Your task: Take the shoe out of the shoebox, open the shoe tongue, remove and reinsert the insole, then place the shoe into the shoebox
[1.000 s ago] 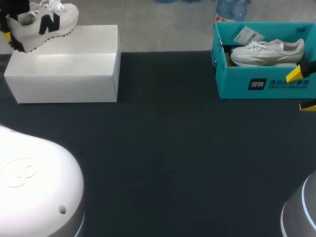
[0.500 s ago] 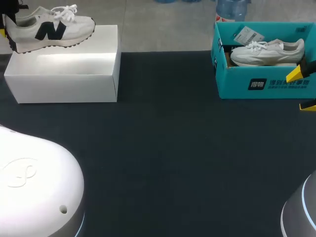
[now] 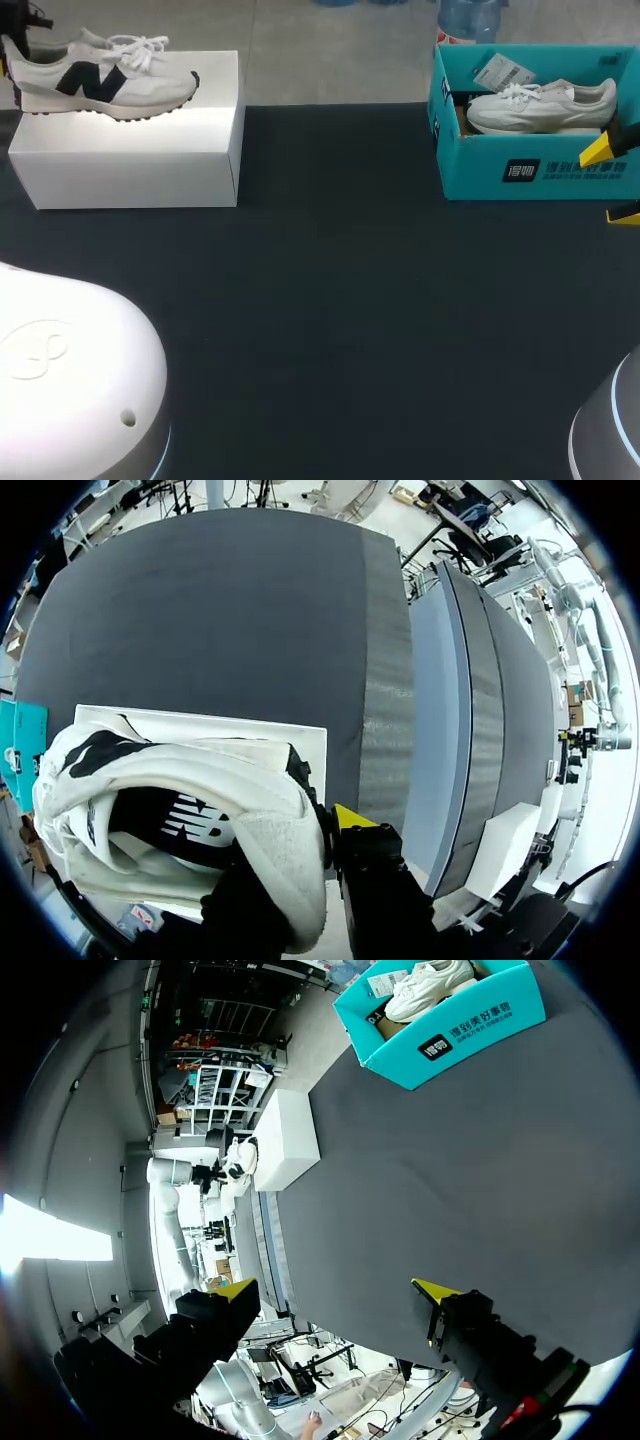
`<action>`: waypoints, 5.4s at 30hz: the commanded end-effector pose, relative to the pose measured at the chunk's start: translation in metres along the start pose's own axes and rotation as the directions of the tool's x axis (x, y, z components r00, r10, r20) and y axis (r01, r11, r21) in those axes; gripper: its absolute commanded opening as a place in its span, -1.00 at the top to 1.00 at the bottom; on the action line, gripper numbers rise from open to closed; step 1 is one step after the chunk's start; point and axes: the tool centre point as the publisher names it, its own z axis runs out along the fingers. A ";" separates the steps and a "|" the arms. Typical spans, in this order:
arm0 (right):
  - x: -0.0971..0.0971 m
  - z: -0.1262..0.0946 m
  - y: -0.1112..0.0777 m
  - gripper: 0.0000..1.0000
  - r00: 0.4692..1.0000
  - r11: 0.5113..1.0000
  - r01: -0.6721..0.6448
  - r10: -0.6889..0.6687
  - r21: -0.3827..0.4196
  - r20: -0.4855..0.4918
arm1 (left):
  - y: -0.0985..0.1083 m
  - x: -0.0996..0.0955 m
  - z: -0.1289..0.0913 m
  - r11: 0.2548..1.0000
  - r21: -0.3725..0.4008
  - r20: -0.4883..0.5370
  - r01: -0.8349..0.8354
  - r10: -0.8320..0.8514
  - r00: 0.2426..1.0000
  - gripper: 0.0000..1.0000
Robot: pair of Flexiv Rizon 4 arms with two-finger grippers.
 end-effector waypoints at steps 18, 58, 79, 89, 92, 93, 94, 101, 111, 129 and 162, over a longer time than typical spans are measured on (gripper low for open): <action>0.000 0.000 0.000 -1.00 1.000 1.000 -0.001 0.001 -0.001 0.001 | 0.019 -0.024 0.039 1.000 -0.015 0.045 -0.014 0.015 0.999 1.00; 0.000 0.000 0.000 -1.00 1.000 1.000 -0.001 0.001 -0.001 0.001 | 0.009 -0.058 0.194 0.995 0.054 0.036 -0.086 0.084 0.996 1.00; 0.000 0.000 0.000 -1.00 1.000 1.000 -0.001 0.001 -0.001 0.001 | -0.009 -0.054 0.132 0.996 -0.013 0.102 -0.087 0.088 0.991 -1.00; 0.000 0.000 0.000 -1.00 1.000 1.000 -0.001 0.001 -0.001 0.001 | -0.019 -0.047 0.066 1.000 -0.022 0.170 0.014 -0.010 0.985 -1.00; 0.000 0.000 0.000 -1.00 1.000 1.000 -0.001 0.001 -0.001 0.001 | -0.016 -0.045 0.051 0.999 -0.004 0.171 0.036 -0.035 0.985 -1.00; 0.000 0.000 0.000 -1.00 1.000 1.000 -0.001 0.001 -0.001 0.001 | -0.016 -0.044 0.047 0.999 -0.007 0.178 0.044 -0.042 0.983 -1.00; 0.000 0.000 0.000 -1.00 1.000 1.000 -0.001 0.001 -0.001 0.001 | -0.015 -0.042 0.042 0.998 0.002 0.178 0.057 -0.057 0.982 -1.00; 0.000 0.000 0.000 -1.00 1.000 1.000 -0.001 0.001 -0.001 0.001 | -0.016 -0.039 0.010 0.992 -0.017 0.155 0.124 -0.120 0.981 -1.00; 0.000 0.000 0.000 -1.00 1.000 1.000 -0.001 0.001 -0.001 0.001 | -0.017 -0.041 0.004 0.985 -0.028 0.145 0.169 -0.163 0.976 -1.00; -0.004 -0.028 0.034 -1.00 0.946 0.999 -0.035 0.026 0.024 0.323 | -0.017 -0.041 0.004 0.985 -0.028 0.145 0.169 -0.163 0.976 -1.00; -0.029 -0.082 0.138 -1.00 0.671 0.998 -0.065 0.022 0.029 0.741 | -0.017 -0.041 0.004 0.985 -0.028 0.145 0.169 -0.163 0.976 -1.00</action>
